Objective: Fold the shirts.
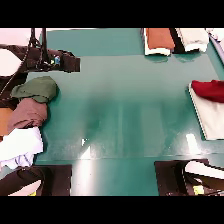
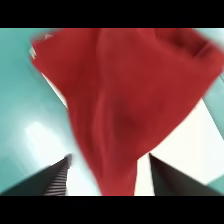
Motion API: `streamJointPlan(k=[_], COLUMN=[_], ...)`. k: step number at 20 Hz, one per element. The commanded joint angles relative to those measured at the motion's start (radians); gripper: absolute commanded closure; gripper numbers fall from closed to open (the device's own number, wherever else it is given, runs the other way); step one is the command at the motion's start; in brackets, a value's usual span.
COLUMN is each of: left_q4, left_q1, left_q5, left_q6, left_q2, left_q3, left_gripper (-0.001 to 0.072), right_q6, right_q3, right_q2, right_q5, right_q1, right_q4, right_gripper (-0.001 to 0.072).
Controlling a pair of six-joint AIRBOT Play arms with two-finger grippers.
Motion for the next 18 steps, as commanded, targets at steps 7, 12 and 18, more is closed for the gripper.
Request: streamJointPlan(k=[7, 12, 18], left_q4=[0.0, 0.0, 0.0], left_q1=[0.0, 0.0, 0.0], left_q5=[0.0, 0.007, 0.042], left_q6=[0.017, 0.017, 0.017], left_q2=[0.0, 0.0, 0.0], left_q3=[0.0, 0.0, 0.0], left_gripper=[0.0679, 0.0679, 0.0679], right_q6=[0.005, 0.005, -0.038], right_q3=[0.0, 0.0, 0.0], right_q2=[0.004, 0.021, 0.026], right_q5=[0.042, -0.068, -0.146], right_q1=[0.102, 0.465, 0.832], right_q4=[0.155, 0.19, 0.182], right_gripper=[0.0119, 0.012, 0.0305])
